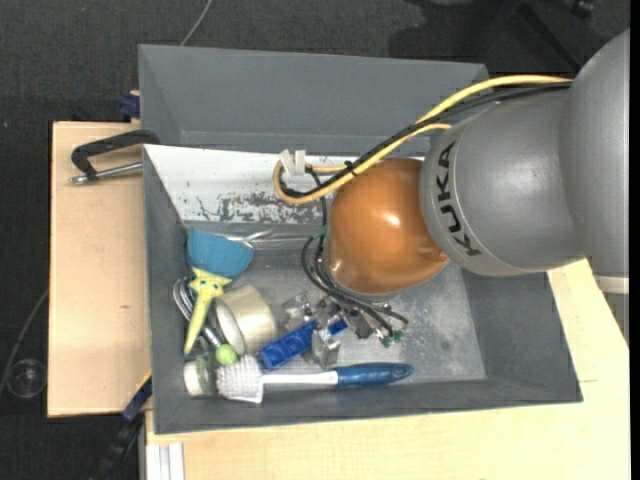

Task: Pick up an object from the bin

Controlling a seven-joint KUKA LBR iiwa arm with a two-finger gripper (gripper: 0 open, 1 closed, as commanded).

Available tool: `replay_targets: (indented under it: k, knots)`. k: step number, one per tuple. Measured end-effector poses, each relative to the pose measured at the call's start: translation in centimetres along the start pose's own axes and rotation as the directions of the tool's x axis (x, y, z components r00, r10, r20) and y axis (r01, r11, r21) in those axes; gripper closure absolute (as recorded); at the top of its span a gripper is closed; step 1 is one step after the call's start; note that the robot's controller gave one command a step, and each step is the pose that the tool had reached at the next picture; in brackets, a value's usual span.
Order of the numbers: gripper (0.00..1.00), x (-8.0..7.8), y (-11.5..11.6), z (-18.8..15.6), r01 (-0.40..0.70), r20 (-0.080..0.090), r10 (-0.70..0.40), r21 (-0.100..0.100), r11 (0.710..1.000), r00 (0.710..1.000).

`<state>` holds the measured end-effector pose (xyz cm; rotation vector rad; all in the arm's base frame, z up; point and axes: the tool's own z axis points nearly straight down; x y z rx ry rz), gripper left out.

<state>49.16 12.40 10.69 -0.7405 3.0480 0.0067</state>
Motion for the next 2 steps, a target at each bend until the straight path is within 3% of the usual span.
replay_targets:
  k: [2]
  knots:
    - [1.00,-0.3,0.0,-3.0,0.000,0.009,0.000,0.002,1.000,1.000]
